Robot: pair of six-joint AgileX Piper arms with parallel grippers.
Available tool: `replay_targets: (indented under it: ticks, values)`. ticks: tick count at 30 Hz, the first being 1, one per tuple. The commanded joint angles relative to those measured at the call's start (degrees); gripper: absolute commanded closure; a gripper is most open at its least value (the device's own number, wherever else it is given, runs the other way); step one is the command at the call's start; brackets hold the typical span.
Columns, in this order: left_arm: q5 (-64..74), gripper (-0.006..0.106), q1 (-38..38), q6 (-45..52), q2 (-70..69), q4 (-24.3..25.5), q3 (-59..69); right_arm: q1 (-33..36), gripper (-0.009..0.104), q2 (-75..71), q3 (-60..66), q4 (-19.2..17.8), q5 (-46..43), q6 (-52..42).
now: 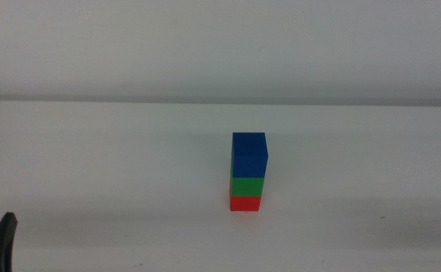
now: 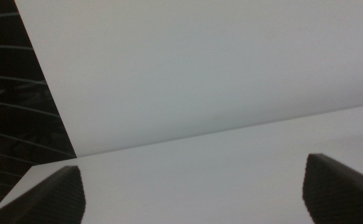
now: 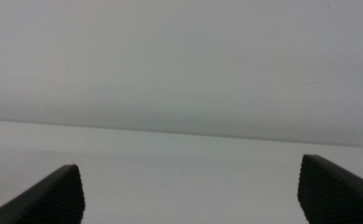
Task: Stack red cubes first, then green, then blue cubes in a specific spot.
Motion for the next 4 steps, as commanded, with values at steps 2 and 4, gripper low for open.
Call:
replay_targets:
  ticks: [2, 4]
  values:
    - [-0.99, 0.007, 0.28, -0.20, -2.41, 0.42, 2.36, -0.21, 0.003, -2.28, 2.45, -0.37, -0.75, -0.17]
    - [-0.99, 0.007, 0.28, -0.20, -2.41, 0.42, 2.36, -0.21, 0.003, -2.28, 2.45, -0.37, -0.75, -0.17]
